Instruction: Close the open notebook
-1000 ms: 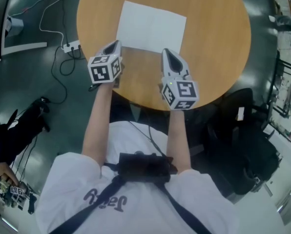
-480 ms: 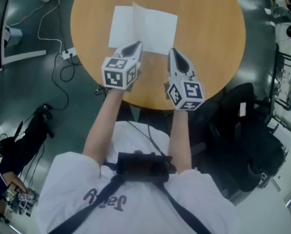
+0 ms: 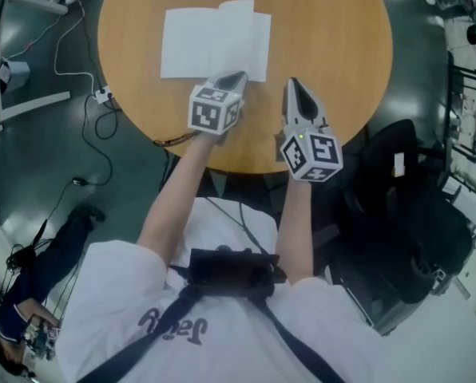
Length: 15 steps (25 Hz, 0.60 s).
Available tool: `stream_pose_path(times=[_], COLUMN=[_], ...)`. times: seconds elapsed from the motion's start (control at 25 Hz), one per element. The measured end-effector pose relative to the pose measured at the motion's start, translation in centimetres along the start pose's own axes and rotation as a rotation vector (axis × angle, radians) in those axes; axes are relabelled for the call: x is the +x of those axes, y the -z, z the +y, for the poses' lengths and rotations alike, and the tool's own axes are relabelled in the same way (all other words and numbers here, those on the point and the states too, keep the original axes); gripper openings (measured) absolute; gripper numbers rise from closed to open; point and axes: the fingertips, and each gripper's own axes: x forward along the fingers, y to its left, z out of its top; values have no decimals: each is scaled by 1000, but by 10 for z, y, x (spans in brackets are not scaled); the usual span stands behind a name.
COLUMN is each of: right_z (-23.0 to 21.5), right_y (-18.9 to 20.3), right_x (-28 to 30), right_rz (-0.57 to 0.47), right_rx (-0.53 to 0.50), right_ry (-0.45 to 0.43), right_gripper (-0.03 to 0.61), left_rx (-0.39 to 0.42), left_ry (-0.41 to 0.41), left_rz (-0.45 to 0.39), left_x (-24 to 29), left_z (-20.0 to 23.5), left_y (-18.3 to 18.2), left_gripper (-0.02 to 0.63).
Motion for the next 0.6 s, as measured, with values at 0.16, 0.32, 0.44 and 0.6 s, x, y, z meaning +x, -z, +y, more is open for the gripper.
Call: stream_pose_path(times=[0.16, 0.32, 0.44, 0.6], right_z=[-8, -9, -9, -13], right_y=[1, 1, 2, 4], right_x=[-5, -5, -1, 10], right_rz=[2, 5, 12, 35], right_rx=[2, 1, -8, -10], right_ry=[1, -7, -20, -35], right_gripper=[17, 17, 17, 17], left_rx=[-7, -27, -25, -64], left_ry=[4, 16, 14, 7], left_rz=[62, 141, 211, 215], left_x=[23, 34, 37, 39], left_z=[-6, -11, -11, -1], left_y=[21, 42, 57, 65], left_gripper=[11, 11, 12, 12])
